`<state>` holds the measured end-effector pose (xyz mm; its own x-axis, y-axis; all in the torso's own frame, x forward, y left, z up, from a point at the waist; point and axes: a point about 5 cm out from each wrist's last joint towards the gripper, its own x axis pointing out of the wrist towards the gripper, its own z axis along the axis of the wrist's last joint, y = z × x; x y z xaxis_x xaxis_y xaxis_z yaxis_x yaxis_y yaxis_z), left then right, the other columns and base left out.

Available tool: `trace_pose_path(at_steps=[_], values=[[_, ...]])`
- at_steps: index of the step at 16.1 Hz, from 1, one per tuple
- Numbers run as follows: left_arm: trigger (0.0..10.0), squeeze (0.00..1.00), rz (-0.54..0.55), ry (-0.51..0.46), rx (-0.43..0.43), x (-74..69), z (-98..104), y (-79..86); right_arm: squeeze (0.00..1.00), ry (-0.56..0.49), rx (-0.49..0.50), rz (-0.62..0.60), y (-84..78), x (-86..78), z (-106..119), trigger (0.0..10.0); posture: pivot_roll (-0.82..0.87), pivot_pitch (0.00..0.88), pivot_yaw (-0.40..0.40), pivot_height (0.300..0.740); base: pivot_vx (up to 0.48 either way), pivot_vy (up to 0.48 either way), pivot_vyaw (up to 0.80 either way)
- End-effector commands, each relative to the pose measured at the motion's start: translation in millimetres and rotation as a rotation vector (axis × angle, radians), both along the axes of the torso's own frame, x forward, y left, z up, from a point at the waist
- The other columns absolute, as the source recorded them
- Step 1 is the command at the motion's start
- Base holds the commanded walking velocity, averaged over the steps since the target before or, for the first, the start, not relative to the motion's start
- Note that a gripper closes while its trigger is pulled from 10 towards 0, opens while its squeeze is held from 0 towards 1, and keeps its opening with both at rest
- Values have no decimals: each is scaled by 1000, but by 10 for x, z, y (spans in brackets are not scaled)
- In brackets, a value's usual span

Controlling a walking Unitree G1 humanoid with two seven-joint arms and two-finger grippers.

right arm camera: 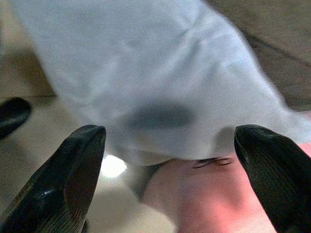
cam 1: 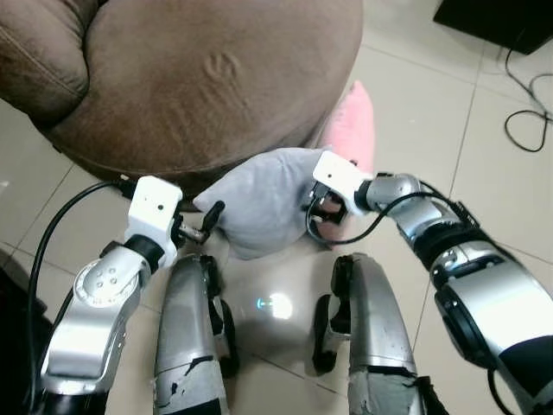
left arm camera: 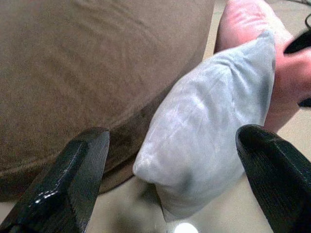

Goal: Move the pillow to the sofa from floor

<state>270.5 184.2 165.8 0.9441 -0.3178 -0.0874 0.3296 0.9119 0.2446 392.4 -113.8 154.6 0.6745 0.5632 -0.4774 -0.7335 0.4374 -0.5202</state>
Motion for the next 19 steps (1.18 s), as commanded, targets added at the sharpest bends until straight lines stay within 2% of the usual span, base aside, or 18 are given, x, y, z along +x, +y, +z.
trace_pose_path(at_steps=[1, 2, 3, 4, 5, 7, 9, 10, 13, 15, 19], values=[[10000, 0, -23, 29, 1, -67, -30, -21, 1000, -25, -46, -27, -37, 2, -40, 10000, 171, 458, -26, 543, 0, 0, 0], [10000, 0, -26, 31, 7, -101, -13, -19, 1000, -122, -87, -69, -30, 47, 22, 10000, 182, 456, -23, 543, 0, 0, 0], [10000, 0, -24, 31, 10, -115, -6, -14, 1000, -168, -100, -93, -31, 65, 48, 10000, 187, 456, -22, 543, 0, 0, 0], [10000, 0, -21, 31, 15, -134, 1, -8, 604, -188, -99, -110, -33, 72, 52, 10000, 200, 454, -25, 543, 0, 0, 0], [10000, 0, -19, 30, 20, -158, 13, -3, 0, -180, -87, -118, -33, 65, 31, 10000, 210, 452, -29, 543, 0, 0, 0], [10000, 0, -20, 29, 20, -227, 47, 4, 0, -153, -70, -123, -34, 46, -20, 10000, 243, 437, -28, 543, 0, 0, 0], [10000, 0, -22, 42, 35, -389, 97, 64, 0, -59, 25, -171, -20, 5, -139, 10000, 292, 415, -22, 543, 0, 0, 0], [10000, 0, -23, 48, 39, -414, 100, 81, 0, -26, 33, -169, -16, -14, -182, 10000, 299, 414, -23, 543, 0, 0, 0], [10000, 0, -20, 65, 53, -465, 104, 119, 0, 150, -23, -99, -45, -174, -482, 10000, 300, 415, -24, 543, 0, 0, 0], [10000, 0, -27, 71, 53, -473, 115, 98, 0, 215, -61, -51, -98, -253, -598, 10000, 292, 409, -22, 543, 0, 0, 0], [10000, 0, -41, 76, 57, -449, 106, 74, 0, 146, -67, -50, -149, -218, -533, 10000, 275, 421, -16, 543, 0, 0, 0]])
